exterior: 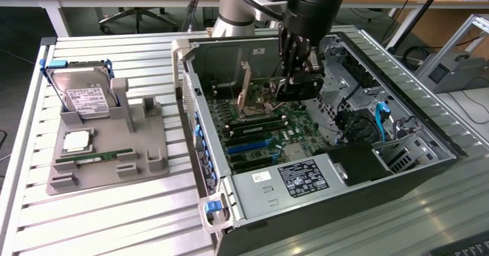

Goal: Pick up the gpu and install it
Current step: 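Insert the gpu into the slot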

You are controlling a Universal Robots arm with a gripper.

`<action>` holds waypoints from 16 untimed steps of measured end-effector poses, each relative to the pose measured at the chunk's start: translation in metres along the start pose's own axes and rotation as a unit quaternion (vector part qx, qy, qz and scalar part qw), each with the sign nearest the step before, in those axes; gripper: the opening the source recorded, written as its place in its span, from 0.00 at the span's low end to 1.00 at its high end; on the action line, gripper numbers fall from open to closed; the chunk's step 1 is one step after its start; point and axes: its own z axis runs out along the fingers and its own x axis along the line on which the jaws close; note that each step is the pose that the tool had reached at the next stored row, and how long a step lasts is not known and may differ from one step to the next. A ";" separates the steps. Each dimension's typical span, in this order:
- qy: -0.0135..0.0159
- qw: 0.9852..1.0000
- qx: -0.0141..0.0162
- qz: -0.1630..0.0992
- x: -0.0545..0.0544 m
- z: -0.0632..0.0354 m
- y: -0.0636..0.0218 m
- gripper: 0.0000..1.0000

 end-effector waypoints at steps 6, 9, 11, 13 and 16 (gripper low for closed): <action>0.000 1.000 0.000 0.000 0.002 0.0011 -0.0001 0.27; 0.000 1.000 0.000 0.000 0.003 0.0015 -0.0001 0.27; 0.000 1.000 0.000 0.000 0.004 0.0018 -0.0002 0.27; 0.000 1.000 0.000 0.000 0.005 0.0022 -0.0002 0.27; 0.000 1.000 0.000 0.000 0.006 0.0025 -0.0003 0.27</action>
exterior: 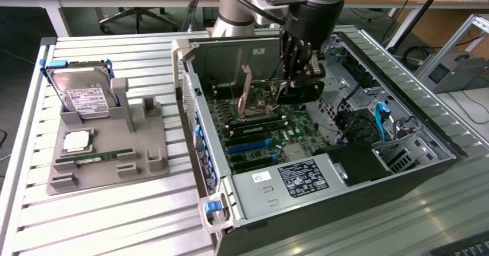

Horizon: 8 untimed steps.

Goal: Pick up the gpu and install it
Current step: 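Insert the gpu into the slot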

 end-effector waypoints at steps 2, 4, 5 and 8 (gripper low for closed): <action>0.000 1.000 0.000 0.000 0.001 0.0004 0.0000 0.27; 0.000 1.000 0.000 0.000 0.001 0.0006 0.0000 0.27; 0.000 1.000 0.000 0.000 0.001 0.0007 0.0000 0.27; 0.000 1.000 0.000 0.000 0.002 0.0013 0.0000 0.27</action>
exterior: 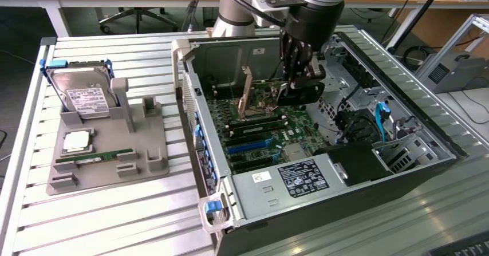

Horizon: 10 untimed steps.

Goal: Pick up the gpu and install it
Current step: 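Insert the gpu into the slot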

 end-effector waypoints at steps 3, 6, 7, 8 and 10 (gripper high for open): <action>0.000 1.000 0.000 0.000 0.001 0.0007 0.0000 0.27; 0.000 1.000 0.000 0.000 0.001 0.0011 0.0000 0.27; 0.000 1.000 0.000 0.000 0.001 0.0012 0.0000 0.27; 0.000 1.000 0.000 0.000 0.002 0.0017 0.0000 0.27; 0.000 1.000 0.000 0.000 0.002 0.0022 0.0000 0.27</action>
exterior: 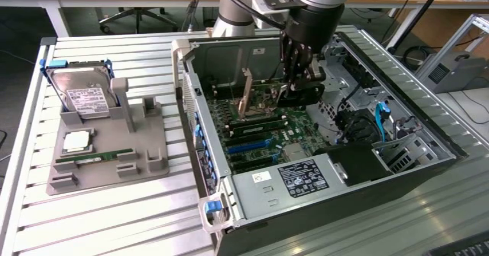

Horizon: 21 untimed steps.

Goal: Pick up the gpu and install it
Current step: 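Insert the gpu into the slot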

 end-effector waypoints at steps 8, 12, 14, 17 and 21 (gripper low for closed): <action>0.000 1.000 0.000 0.000 0.001 0.0024 0.0002 0.27; 0.001 1.000 0.000 0.000 0.001 0.0030 0.0006 0.27; 0.002 1.000 0.000 0.000 0.001 0.0036 0.0008 0.27; 0.002 1.000 0.000 0.000 0.001 0.0042 0.0011 0.27; 0.004 1.000 0.000 0.000 0.002 0.0050 0.0015 0.27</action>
